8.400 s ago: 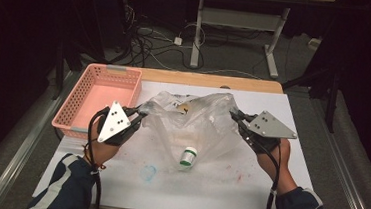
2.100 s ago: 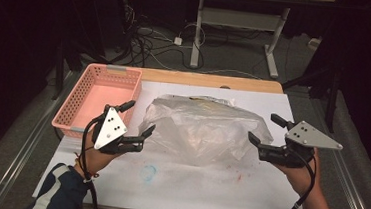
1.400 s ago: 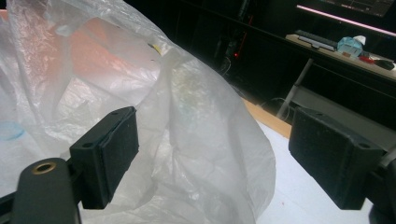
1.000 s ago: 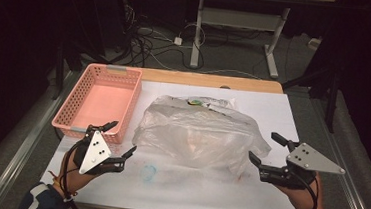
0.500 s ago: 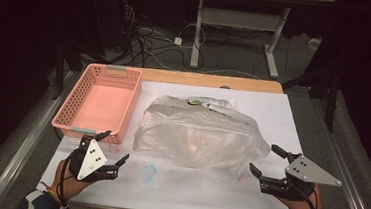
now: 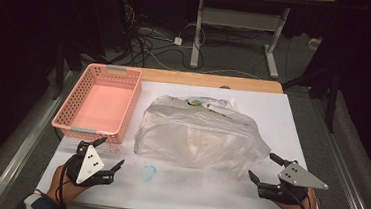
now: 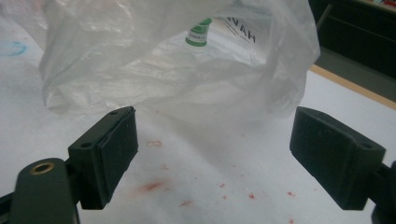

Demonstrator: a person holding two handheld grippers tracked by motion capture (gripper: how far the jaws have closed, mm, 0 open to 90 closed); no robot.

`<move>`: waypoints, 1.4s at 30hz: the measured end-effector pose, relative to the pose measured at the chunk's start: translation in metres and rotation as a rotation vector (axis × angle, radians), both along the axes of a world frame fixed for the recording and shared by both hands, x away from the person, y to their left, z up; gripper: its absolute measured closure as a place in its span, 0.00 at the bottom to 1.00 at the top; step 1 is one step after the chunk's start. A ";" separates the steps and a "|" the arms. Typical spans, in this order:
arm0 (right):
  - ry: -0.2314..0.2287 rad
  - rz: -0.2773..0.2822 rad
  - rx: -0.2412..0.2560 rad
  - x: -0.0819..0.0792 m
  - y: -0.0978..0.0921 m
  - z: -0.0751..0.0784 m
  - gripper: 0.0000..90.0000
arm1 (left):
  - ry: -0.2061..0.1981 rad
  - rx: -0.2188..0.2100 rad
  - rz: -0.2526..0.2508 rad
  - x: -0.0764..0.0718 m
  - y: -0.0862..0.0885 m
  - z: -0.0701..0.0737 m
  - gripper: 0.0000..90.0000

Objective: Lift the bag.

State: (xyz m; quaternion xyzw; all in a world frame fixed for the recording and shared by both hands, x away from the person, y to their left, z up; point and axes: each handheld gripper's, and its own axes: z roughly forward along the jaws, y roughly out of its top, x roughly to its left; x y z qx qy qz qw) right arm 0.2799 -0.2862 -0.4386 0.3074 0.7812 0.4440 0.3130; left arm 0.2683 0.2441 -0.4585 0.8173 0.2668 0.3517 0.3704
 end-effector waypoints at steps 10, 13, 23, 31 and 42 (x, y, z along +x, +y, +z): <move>0.041 0.007 -0.046 0.003 0.002 -0.023 0.18 | 0.036 0.010 0.004 0.002 0.000 -0.009 0.18; 0.035 0.011 -0.041 0.003 0.003 -0.022 0.18 | 0.034 -0.004 0.005 0.002 0.001 -0.008 0.18; 0.033 0.013 -0.046 0.002 0.006 -0.020 0.18 | 0.033 -0.012 -0.008 -0.001 0.003 -0.008 0.18; 0.036 0.018 -0.047 0.003 0.008 -0.020 0.18 | 0.037 -0.009 -0.001 0.000 0.003 -0.008 0.18; 0.040 0.015 -0.049 0.003 0.008 -0.021 0.18 | 0.044 0.007 -0.001 0.001 0.002 -0.009 0.18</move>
